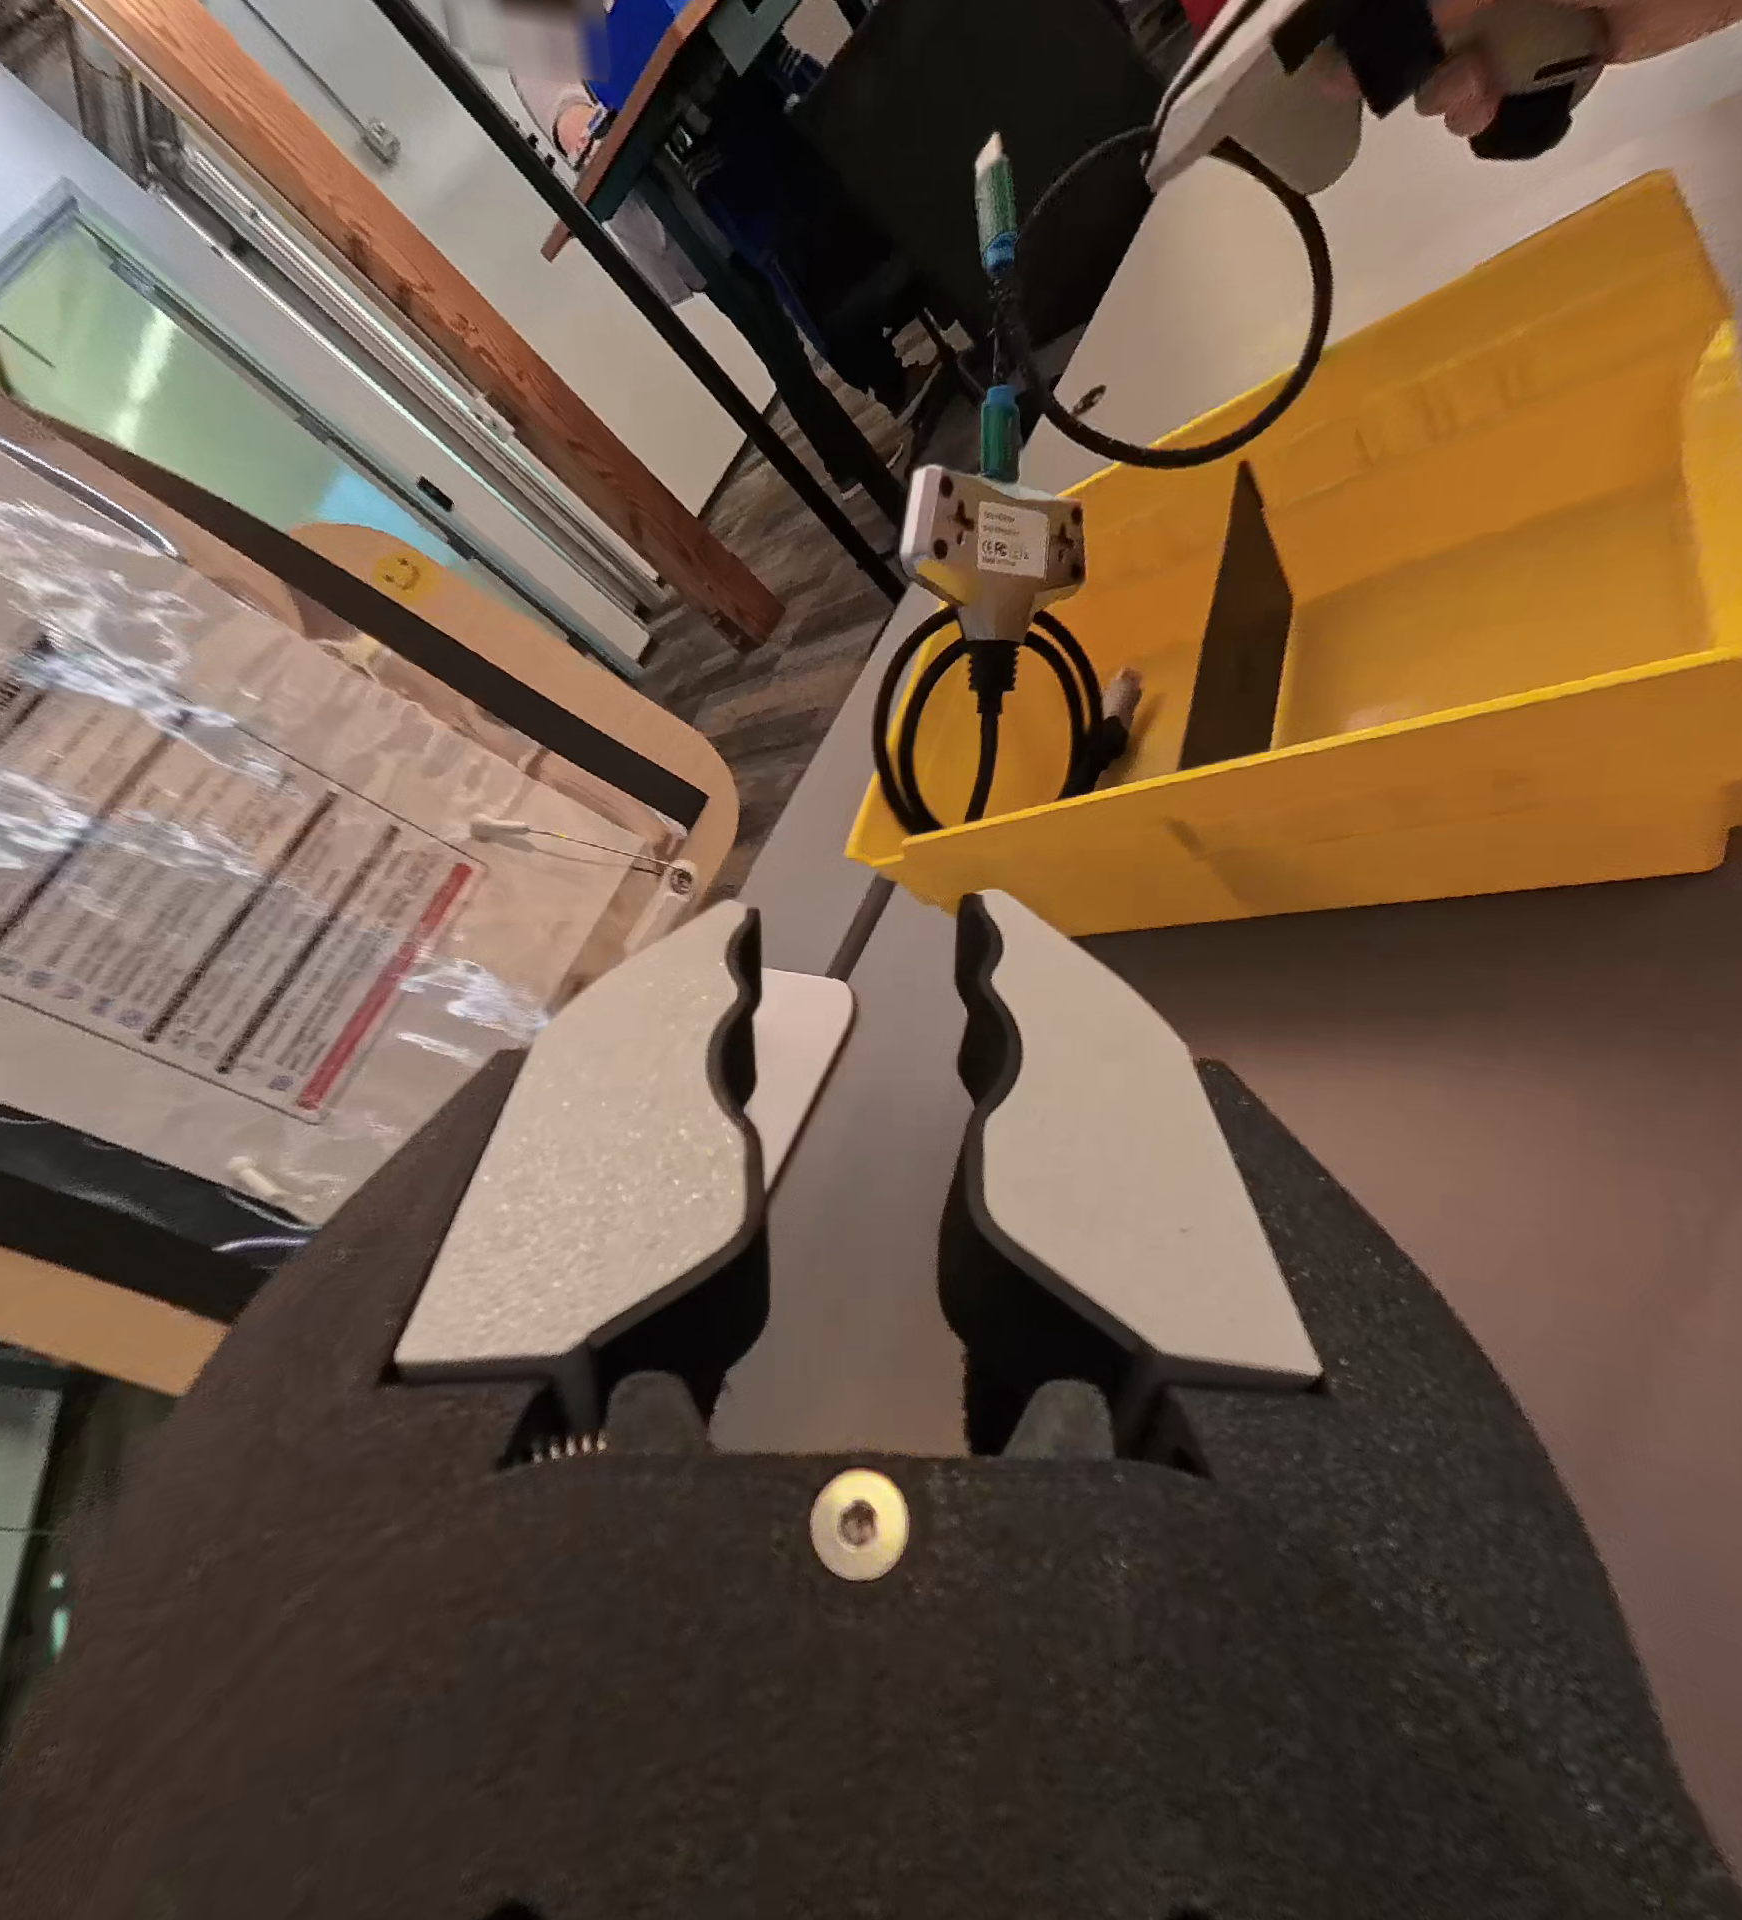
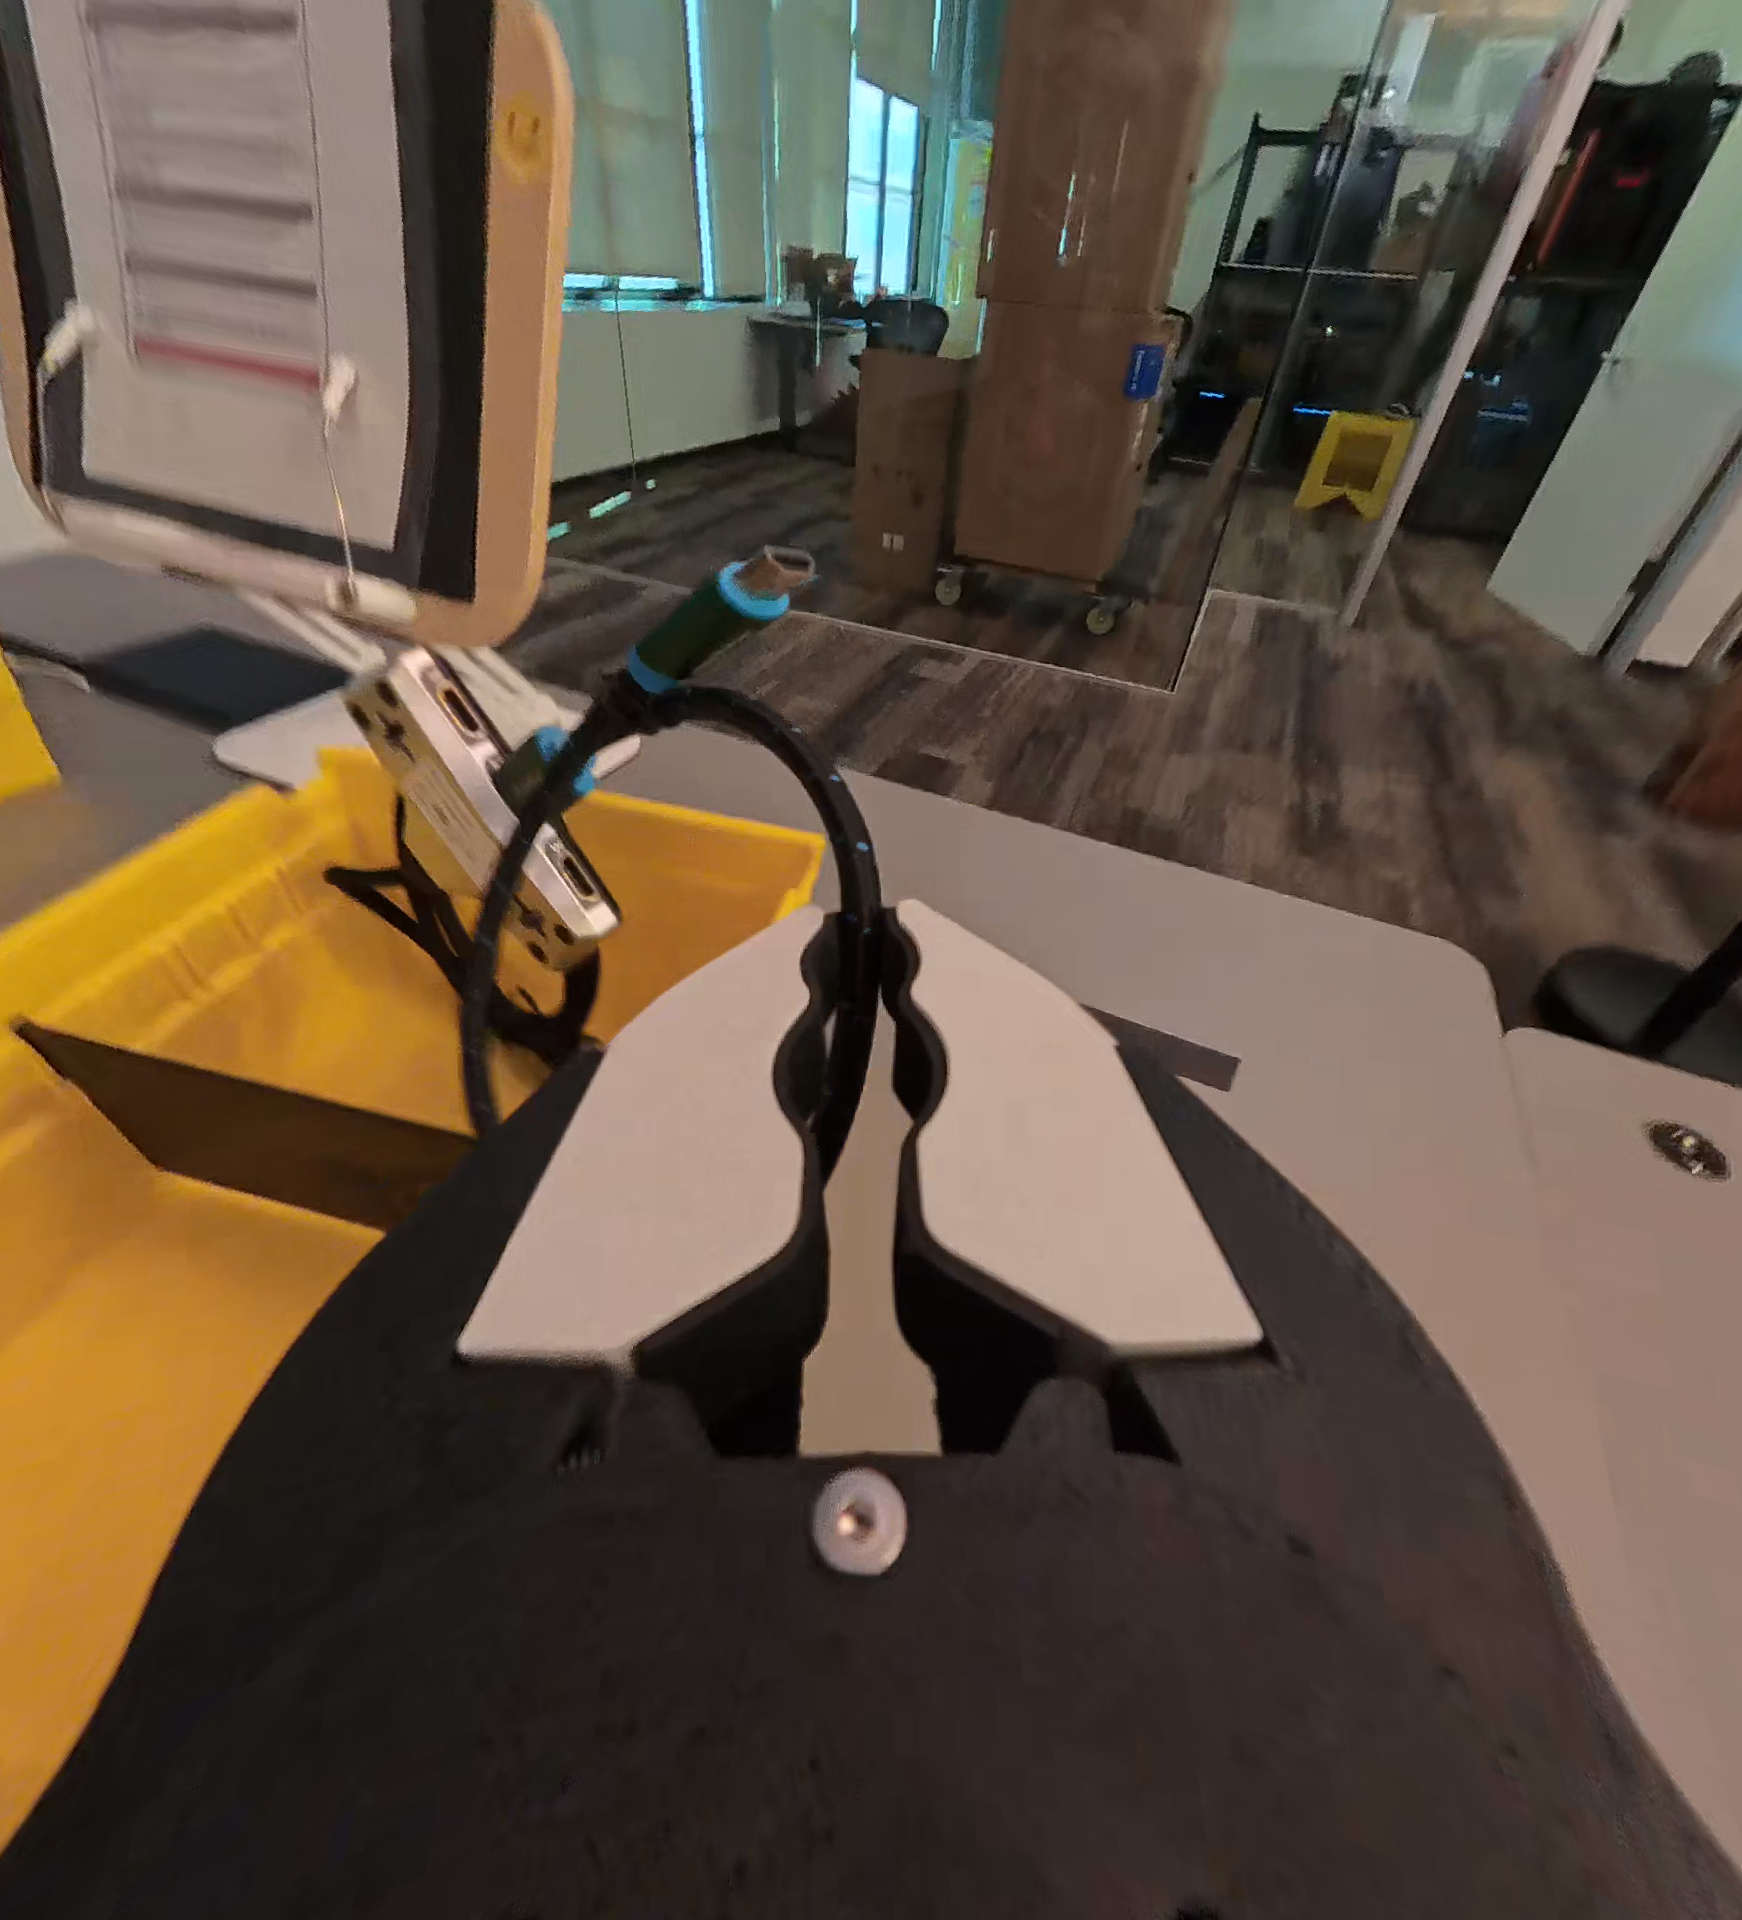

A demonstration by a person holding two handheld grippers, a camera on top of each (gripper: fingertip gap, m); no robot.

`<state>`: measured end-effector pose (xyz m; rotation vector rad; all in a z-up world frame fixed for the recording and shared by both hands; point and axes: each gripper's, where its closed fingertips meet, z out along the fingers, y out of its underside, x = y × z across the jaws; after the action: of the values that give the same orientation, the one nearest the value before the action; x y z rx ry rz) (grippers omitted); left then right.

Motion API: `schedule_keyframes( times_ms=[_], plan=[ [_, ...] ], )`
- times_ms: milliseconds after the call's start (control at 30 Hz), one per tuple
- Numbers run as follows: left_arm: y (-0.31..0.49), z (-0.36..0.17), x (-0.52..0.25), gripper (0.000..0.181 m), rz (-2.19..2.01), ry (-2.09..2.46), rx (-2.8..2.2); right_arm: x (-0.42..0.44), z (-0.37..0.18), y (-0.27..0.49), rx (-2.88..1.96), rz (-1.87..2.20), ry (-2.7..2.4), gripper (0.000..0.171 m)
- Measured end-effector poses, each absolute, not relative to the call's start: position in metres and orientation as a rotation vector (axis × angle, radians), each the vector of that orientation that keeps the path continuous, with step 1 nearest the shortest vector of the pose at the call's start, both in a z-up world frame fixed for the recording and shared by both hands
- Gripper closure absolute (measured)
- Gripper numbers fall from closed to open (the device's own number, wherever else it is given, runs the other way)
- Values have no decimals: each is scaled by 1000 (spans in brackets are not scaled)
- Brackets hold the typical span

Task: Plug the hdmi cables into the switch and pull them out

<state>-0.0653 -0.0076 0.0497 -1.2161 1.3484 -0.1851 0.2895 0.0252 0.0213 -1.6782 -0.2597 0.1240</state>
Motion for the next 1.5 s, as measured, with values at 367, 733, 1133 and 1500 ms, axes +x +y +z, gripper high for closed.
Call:
schedule_keyframes(
  times_ms=[367,733,1133,1500],
  plan=[
    [50,-13,0,119,-795,738,-1708,274,27,26,-1602,108,-348,163],
    [52,-68,56,123,-851,928,-1929,233,37,19,-1530,249,-520,163],
    [56,-67,65,124,-885,973,-1883,215,52,47,-1285,20,-698,164],
    [56,-67,63,126,-895,969,-1883,235,-12,52,-1601,-19,-819,163]
  ],
)
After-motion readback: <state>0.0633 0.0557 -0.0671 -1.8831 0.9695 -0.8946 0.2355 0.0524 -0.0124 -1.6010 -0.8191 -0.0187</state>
